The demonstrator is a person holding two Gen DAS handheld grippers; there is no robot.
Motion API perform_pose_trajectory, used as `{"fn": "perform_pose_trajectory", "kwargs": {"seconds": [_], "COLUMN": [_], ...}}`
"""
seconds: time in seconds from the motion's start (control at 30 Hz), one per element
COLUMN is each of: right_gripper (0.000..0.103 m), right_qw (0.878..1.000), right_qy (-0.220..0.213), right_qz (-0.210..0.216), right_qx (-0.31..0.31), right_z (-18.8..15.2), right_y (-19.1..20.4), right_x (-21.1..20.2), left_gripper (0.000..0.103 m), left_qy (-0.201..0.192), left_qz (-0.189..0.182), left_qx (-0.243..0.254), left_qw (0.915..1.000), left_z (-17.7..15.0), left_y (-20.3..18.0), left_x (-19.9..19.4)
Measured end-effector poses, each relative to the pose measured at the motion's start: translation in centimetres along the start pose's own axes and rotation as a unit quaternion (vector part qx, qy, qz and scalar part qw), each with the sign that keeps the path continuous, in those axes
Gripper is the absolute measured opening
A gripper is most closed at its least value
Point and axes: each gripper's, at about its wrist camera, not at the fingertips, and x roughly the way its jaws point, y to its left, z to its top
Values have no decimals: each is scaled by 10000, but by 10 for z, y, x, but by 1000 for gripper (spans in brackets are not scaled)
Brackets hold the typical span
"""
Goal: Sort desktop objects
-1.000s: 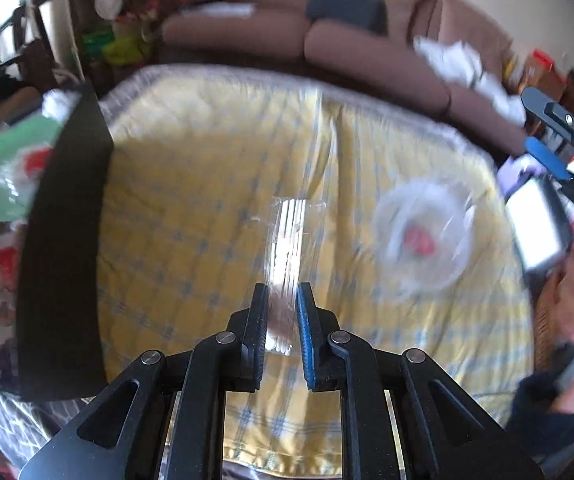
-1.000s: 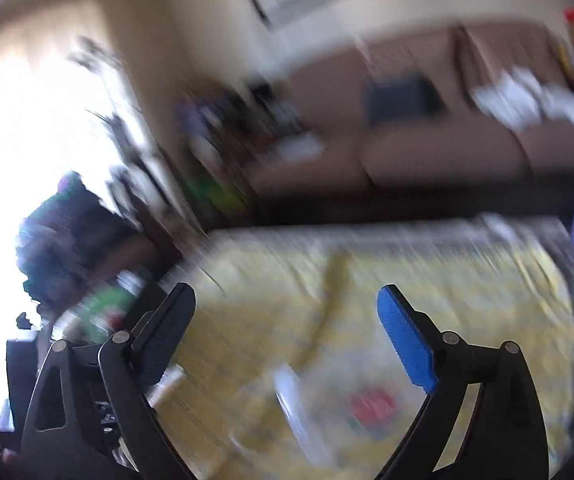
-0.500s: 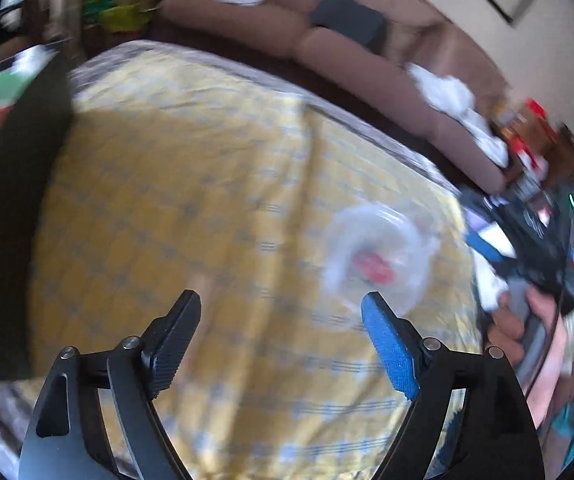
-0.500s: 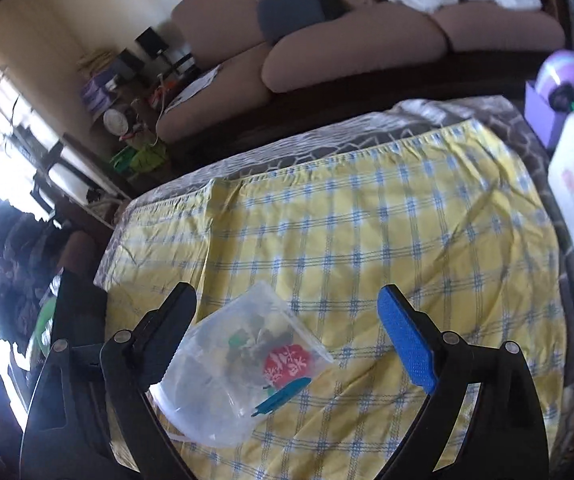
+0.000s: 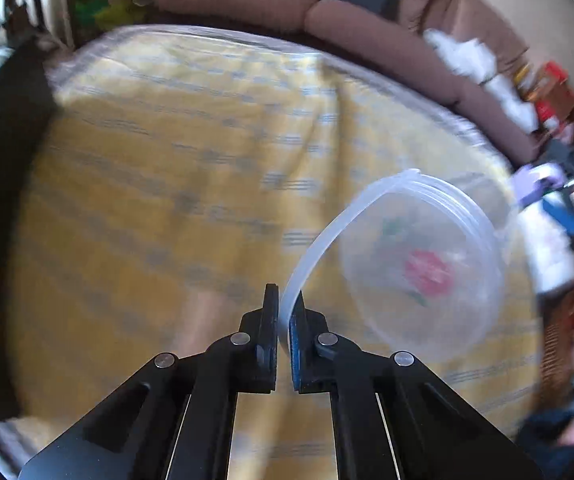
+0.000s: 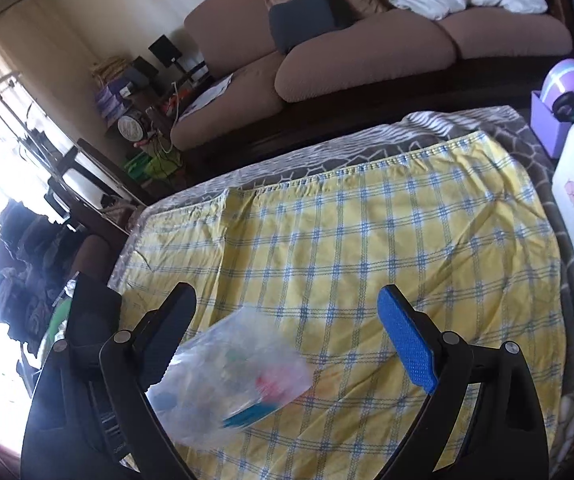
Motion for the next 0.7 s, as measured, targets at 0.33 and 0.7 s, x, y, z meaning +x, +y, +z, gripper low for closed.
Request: {"fn": "perform_pose_trajectory", "kwargs": {"seconds": [0.33,0.7], "right_gripper": [92,103], "right_qw": [9656,8960], "right_qy": [1775,1659], "right_qz": [1738,2598], "right_qx": [-771,-3197], "right_z": [-27,-76], "right_y": [33,100], "right_x": [46,-8], "left_gripper": [4,6], "left_qy": [133,27], "left_qz": [229,356], "left_qx": [-353,48], "left_qw": [9990,9994], "left_z": [3,6], "left_y": [38,27], "left_x": [-18,-30]}}
